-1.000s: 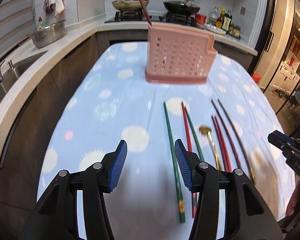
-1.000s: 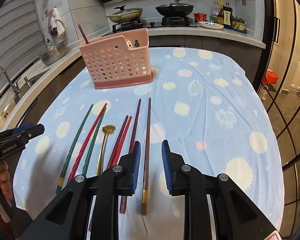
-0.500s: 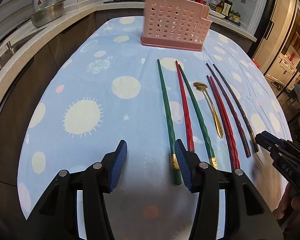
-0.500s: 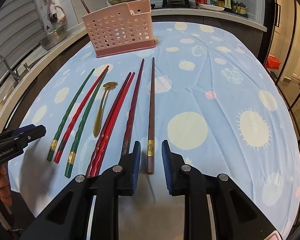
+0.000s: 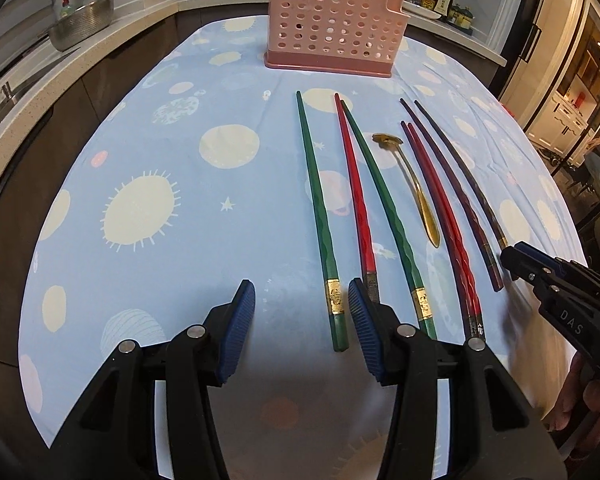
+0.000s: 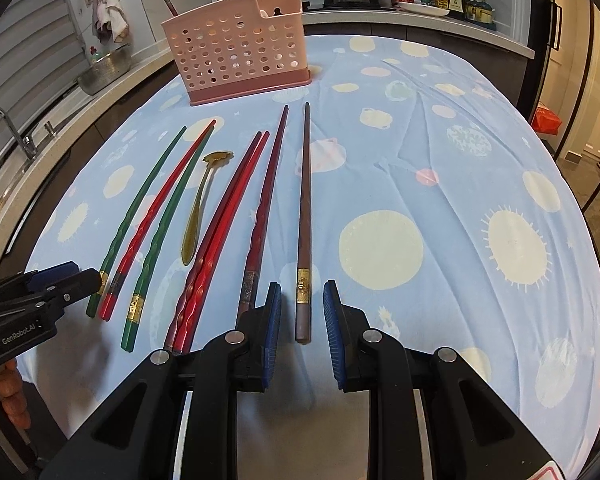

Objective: Organize utensils
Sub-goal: 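Grasp a green chopstick with the left tool while the right tool grasps a dark brown chopstick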

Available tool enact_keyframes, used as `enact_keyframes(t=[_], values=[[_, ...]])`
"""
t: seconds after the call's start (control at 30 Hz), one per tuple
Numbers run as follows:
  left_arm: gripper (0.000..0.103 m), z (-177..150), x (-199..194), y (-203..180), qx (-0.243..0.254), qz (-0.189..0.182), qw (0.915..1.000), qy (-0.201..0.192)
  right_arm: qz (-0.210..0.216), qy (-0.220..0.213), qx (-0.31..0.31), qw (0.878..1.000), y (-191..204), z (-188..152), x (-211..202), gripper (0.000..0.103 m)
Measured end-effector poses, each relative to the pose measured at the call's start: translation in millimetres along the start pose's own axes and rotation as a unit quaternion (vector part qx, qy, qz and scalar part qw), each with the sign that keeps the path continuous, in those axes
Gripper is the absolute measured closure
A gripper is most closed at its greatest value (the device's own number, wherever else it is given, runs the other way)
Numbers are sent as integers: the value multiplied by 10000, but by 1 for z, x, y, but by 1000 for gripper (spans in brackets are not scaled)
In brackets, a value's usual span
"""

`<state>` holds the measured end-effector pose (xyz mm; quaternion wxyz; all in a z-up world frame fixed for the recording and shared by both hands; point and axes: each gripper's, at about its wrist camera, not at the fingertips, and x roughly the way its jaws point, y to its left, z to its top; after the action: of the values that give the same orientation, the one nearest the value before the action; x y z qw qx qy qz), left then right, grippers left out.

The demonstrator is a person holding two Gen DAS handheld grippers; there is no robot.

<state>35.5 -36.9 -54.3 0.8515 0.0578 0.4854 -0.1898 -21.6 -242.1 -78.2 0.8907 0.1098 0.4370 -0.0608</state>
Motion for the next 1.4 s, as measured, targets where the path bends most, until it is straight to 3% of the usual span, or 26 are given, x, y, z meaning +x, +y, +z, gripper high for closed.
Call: enact_keyframes(t=[0.3, 0.73, 0.97, 1.4], values=[[62, -1, 3, -2, 71, 70, 9999, -9, -16, 25, -26, 10000, 1, 0, 1, 81], [94, -4, 3, -7, 106, -207, 9997, 61, -27, -15, -63, 10000, -1, -1, 3, 86], [95, -6, 1, -8, 45, -324, 9994, 91, -2, -28, -54, 10000, -3, -3, 1, 96], [96, -6, -17, -2, -78, -419, 9991, 6, 92, -92, 21, 9999, -8, -9, -14, 96]])
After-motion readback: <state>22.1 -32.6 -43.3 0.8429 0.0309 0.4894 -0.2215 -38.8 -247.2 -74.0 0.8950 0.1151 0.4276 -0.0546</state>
